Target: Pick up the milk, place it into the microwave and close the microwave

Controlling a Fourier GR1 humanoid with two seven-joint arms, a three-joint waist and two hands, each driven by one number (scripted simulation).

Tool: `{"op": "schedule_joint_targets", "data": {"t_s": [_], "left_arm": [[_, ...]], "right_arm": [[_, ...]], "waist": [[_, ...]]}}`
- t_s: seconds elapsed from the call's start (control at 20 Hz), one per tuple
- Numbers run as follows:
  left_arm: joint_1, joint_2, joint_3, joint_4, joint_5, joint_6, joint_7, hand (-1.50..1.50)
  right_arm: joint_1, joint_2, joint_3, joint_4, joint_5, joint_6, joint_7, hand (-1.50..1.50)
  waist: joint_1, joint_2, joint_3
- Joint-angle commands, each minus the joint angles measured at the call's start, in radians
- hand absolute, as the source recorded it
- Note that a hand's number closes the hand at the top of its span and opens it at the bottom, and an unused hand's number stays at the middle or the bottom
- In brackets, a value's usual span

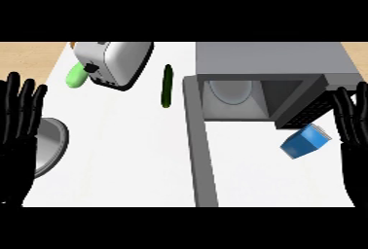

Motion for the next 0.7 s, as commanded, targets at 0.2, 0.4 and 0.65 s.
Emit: {"op": "schedule_joint_targets", "data": {"t_s": [0.2, 0.4, 0.65], "left_arm": [[-0.014, 0.042, 0.086, 0.028, 0.043, -0.016, 0.026, -1.50], [0.097, -0.050, 0.047, 0.036, 0.088, 0.014, 0.076, -1.50], [0.215, -0.070, 0.016, -0.089, 0.076, 0.009, 0.100, -1.50]], "right_arm": [[-0.079, -0.154, -0.137, 0.185, -0.272, 0.273, -0.115, -1.50], [0.001, -0.144, -0.064, 0.119, -0.522, 0.420, 0.008, -1.50], [0.124, -0.163, -0.070, -0.014, -0.607, 0.464, 0.075, -1.50]], "waist": [[-0.004, 0.017, -0.020], [-0.007, 0.012, -0.020], [-0.013, 0.011, -0.021]]}}
